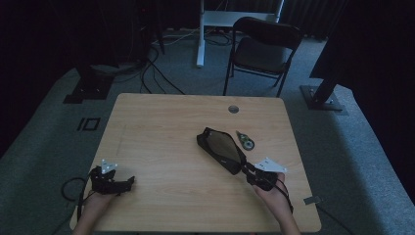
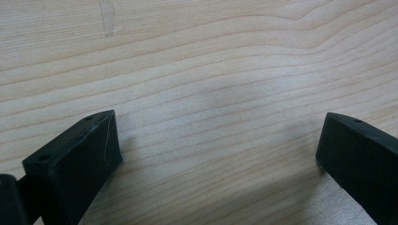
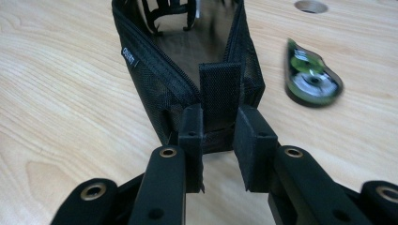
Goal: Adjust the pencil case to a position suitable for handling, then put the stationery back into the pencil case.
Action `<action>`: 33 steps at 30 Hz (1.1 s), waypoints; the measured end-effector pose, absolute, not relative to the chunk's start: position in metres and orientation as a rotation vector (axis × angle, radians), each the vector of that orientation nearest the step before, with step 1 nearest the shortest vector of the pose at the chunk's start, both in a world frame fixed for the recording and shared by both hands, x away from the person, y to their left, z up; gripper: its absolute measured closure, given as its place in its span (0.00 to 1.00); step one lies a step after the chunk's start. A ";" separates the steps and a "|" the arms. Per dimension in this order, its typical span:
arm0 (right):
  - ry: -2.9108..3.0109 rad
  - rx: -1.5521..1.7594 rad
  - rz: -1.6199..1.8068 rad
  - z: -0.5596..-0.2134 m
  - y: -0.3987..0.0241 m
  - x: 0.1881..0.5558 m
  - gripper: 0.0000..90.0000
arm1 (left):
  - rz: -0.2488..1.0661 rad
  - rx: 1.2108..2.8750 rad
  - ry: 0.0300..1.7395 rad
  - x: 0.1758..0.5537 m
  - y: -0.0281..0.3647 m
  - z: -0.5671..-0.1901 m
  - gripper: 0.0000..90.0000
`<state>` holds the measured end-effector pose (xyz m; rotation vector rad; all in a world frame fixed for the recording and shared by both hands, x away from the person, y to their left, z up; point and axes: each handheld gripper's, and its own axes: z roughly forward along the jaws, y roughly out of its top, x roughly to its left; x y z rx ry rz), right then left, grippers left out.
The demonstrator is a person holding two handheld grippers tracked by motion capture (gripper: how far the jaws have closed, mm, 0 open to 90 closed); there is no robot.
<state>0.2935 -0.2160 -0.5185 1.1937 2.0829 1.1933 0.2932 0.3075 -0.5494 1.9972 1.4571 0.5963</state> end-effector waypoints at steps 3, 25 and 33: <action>2.087 1.197 1.187 -0.520 -0.217 0.281 0.82 | 0.596 1.997 1.457 0.293 0.307 -0.549 0.00; 2.023 1.256 1.171 -0.521 -0.230 0.229 0.75 | 0.596 1.997 1.457 0.293 0.307 -0.549 0.00; 1.978 1.242 1.212 -0.508 -0.239 0.232 0.58 | 0.596 1.997 1.457 0.293 0.307 -0.549 0.00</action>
